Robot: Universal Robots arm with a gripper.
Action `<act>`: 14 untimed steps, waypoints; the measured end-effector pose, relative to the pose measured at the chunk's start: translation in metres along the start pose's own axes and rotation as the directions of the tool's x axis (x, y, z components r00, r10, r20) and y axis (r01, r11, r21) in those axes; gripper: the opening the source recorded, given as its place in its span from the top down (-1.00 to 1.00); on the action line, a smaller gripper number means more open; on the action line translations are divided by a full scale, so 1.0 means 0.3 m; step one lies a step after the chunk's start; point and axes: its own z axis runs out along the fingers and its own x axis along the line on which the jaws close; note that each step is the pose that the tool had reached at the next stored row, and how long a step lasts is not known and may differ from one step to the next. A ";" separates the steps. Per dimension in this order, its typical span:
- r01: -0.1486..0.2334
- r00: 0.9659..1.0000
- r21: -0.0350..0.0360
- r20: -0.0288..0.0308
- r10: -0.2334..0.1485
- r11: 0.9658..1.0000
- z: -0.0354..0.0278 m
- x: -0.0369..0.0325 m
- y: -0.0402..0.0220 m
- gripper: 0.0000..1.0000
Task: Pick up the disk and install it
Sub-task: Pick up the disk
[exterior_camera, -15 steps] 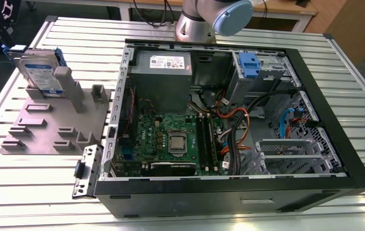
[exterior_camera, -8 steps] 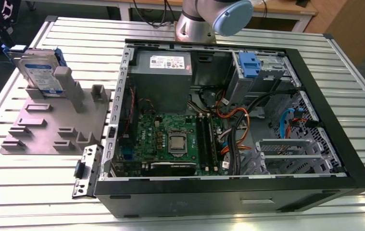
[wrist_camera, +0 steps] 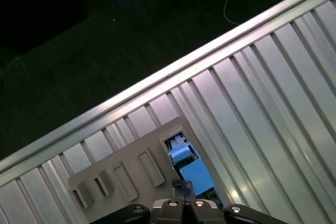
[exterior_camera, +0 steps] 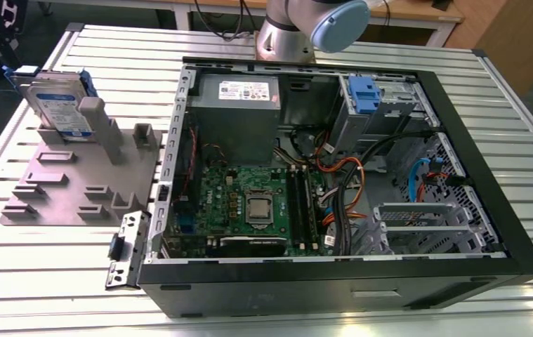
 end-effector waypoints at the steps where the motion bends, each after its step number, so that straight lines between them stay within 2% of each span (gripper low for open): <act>1: 0.001 1.000 0.000 0.000 -0.001 1.000 0.000 0.000 0.000 0.79; 9: 0.004 1.000 0.000 0.000 -0.004 1.000 0.000 0.000 0.000 0.79; 14: 0.063 0.998 0.000 -0.002 -0.063 0.998 0.002 0.000 0.000 0.79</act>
